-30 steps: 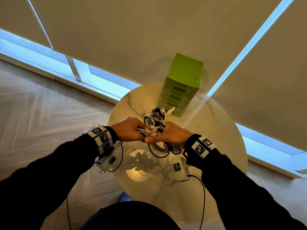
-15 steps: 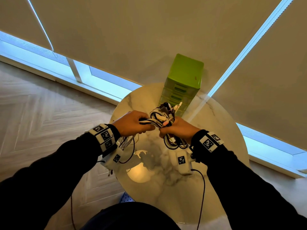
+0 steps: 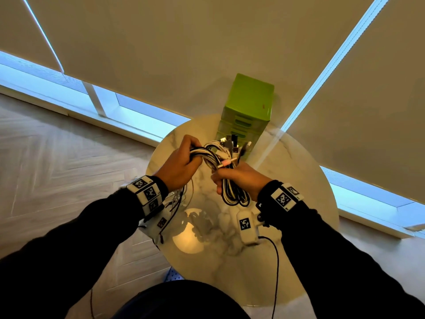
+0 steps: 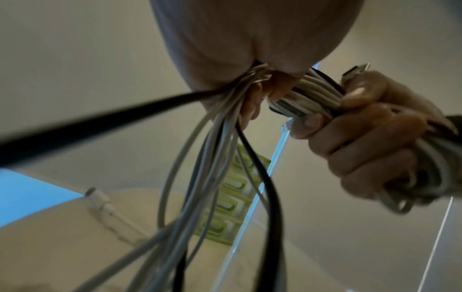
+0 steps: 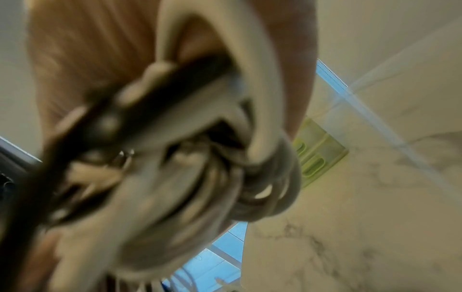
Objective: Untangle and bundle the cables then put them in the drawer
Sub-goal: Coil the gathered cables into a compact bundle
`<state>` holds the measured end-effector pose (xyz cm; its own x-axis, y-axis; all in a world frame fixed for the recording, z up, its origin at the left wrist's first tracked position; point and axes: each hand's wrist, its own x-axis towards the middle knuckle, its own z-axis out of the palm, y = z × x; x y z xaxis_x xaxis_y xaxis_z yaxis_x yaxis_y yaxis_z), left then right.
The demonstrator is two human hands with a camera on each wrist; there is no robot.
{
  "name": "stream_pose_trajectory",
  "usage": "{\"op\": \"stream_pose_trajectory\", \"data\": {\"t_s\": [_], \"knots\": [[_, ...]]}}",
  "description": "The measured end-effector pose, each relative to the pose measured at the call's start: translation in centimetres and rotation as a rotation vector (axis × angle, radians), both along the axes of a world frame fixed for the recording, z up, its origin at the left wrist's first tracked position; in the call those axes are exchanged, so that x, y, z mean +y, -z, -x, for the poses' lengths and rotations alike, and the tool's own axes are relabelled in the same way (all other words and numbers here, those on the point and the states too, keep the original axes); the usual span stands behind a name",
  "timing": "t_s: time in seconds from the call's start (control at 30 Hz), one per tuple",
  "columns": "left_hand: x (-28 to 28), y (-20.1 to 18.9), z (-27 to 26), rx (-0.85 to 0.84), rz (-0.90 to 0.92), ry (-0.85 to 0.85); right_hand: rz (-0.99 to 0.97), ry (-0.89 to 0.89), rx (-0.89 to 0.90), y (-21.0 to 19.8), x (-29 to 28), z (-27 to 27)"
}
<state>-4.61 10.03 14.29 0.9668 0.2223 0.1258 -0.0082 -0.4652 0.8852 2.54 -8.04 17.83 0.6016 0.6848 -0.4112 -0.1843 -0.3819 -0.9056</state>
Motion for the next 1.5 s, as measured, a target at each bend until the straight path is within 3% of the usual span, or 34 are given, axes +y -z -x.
{"op": "stream_pose_trajectory", "data": {"t_s": [0.17,0.27,0.43,0.57,0.93,1.17,1.4,1.5], "knots": [[-1.5,-0.7,-0.6,0.023,0.427,-0.060,-0.010,-0.020,-0.136,0.6,0.2,0.2],[-2.4,-0.9,-1.0,0.035,0.591,-0.151,-0.005,0.034,-0.241,1.4,0.2,0.0],[-3.6,-1.0,-1.8,0.020,0.727,-0.274,-0.014,0.082,-0.358,2.3,0.1,0.1],[-3.9,-1.2,-1.9,0.028,0.708,-0.205,0.023,0.132,-0.421,2.8,-0.2,-0.4],[-5.8,-1.3,-2.9,0.092,1.004,-0.278,-0.149,0.077,-0.290,2.4,-0.4,0.4],[-5.9,-1.5,-3.1,0.091,1.022,-0.224,-0.088,0.056,-0.259,2.3,-0.7,-0.6],[-5.3,-1.4,-2.9,0.058,0.651,-0.184,-0.077,0.172,-0.182,3.4,-0.2,0.0],[-4.7,-1.3,-3.1,0.089,0.535,-0.186,-0.142,0.164,-0.063,3.1,-0.2,0.4]]}}
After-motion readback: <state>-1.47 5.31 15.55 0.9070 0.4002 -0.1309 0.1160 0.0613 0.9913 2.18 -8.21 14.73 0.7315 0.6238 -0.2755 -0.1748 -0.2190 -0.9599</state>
